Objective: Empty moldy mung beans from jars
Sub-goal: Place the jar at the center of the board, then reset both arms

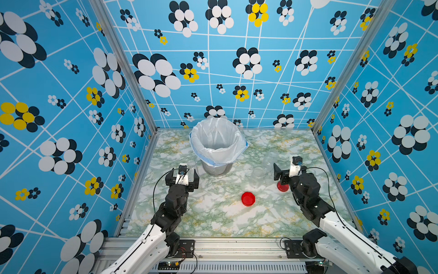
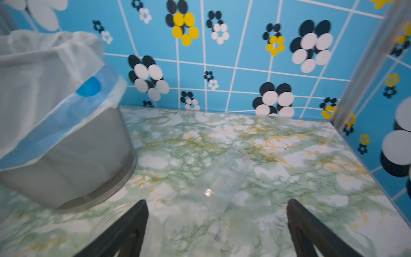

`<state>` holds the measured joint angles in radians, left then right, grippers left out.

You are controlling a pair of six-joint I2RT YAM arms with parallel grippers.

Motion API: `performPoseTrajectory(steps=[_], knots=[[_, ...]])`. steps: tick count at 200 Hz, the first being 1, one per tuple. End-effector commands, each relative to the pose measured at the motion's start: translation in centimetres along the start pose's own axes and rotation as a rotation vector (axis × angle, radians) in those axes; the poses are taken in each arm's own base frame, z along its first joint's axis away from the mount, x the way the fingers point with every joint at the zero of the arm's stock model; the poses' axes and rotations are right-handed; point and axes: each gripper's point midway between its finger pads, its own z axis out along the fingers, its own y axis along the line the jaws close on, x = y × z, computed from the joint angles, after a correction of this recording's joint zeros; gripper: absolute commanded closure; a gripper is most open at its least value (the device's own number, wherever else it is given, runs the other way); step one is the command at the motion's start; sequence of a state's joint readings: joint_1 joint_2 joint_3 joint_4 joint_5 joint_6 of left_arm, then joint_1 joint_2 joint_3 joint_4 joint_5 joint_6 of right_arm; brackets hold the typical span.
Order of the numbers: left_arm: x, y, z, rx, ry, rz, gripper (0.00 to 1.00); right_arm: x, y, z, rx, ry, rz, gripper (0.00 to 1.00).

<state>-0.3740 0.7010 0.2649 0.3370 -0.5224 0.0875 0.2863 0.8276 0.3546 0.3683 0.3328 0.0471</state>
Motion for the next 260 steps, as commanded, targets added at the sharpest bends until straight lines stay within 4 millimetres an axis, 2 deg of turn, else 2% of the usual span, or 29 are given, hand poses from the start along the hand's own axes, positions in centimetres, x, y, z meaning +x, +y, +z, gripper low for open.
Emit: performPoseTrajectory(steps=[1,5,15,42,56,60,71,86,104,114,143,159,174,187,260], knots=[[0.1,1.9,2.0,-0.032,-0.063,-0.119,0.00,5.6,-5.5,1.5,0.193,0.105,0.074,0.01],[0.7,2.0,2.3,-0.038,-0.058,-0.120,0.01,6.1,-6.2,2.0,0.209,0.108,0.071,0.01],[1.6,2.6,2.9,-0.044,-0.067,-0.117,0.00,7.4,-6.3,3.3,0.216,0.136,0.032,0.01],[3.9,3.5,4.5,-0.022,-0.050,-0.191,0.01,6.8,-6.5,6.7,0.221,0.130,0.009,0.01],[5.3,3.4,5.6,-0.010,-0.029,-0.181,0.00,8.9,-6.9,9.1,0.217,0.208,0.041,0.01],[5.0,3.5,5.8,-0.018,-0.057,-0.183,0.01,8.9,-6.7,9.4,0.205,0.188,0.038,0.01],[5.4,3.0,6.1,0.034,-0.061,-0.225,0.00,9.3,-6.4,9.2,0.183,0.157,0.032,0.01],[6.1,2.3,7.2,0.069,-0.046,-0.233,0.00,9.7,-5.7,9.3,0.140,0.219,0.007,0.01],[7.5,1.2,8.6,0.103,-0.029,-0.212,0.01,9.6,-5.8,9.2,0.159,0.201,0.005,0.01],[7.3,0.7,9.0,0.123,-0.021,-0.201,0.00,9.6,-5.8,9.2,0.160,0.197,0.006,0.01],[7.7,-0.1,11.3,0.035,0.122,-0.102,0.01,9.5,-5.8,9.2,0.159,0.196,0.005,0.01],[7.5,0.0,10.7,0.021,0.084,-0.101,0.00,9.6,-5.8,9.2,0.158,0.197,0.005,0.01],[7.3,-1.2,10.3,0.056,0.059,-0.053,0.01,9.6,-5.8,9.2,0.156,0.199,0.006,0.01],[7.3,-1.2,10.0,0.054,0.050,-0.055,0.01,9.6,-5.8,9.2,0.157,0.200,0.005,0.01],[7.5,-0.9,10.8,0.055,0.090,-0.070,0.01,9.6,-5.8,9.3,0.156,0.202,0.006,0.01]])
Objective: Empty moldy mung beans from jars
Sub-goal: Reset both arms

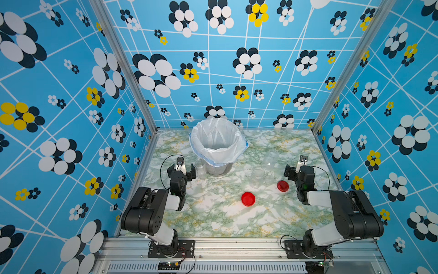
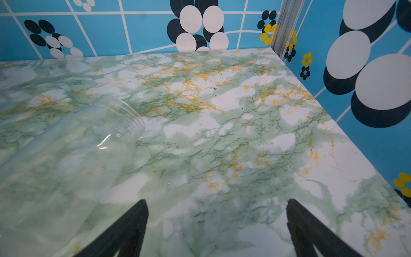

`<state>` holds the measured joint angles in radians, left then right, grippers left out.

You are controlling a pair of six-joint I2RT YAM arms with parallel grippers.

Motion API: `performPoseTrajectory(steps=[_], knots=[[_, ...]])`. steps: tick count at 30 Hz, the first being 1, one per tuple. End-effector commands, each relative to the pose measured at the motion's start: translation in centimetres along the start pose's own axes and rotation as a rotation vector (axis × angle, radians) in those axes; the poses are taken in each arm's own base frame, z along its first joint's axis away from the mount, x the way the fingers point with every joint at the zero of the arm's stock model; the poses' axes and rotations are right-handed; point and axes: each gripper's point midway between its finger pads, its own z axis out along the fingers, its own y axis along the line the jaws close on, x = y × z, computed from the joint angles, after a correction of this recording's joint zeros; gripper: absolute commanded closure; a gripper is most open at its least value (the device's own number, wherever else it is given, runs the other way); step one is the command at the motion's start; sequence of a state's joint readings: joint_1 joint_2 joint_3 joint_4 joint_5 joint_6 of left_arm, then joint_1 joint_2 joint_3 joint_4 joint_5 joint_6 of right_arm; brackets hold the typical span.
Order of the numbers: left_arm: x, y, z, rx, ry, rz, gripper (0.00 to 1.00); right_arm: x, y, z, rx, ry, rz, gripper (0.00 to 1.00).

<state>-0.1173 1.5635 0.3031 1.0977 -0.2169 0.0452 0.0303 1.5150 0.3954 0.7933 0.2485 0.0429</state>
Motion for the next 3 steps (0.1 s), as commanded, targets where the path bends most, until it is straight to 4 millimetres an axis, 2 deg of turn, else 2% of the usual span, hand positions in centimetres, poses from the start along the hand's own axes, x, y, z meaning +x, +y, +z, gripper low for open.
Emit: performPoseTrajectory(steps=[1,3], knots=[[-0.03,0.25,0.38,-0.005,0.015,0.000,0.01,-0.92,0.41,0.05,-0.015,-0.024,0.000,0.01],[-0.08,0.29,0.32,-0.007,0.011,-0.002,0.01,-0.91,0.41,0.03,-0.015,-0.025,-0.001,0.01]])
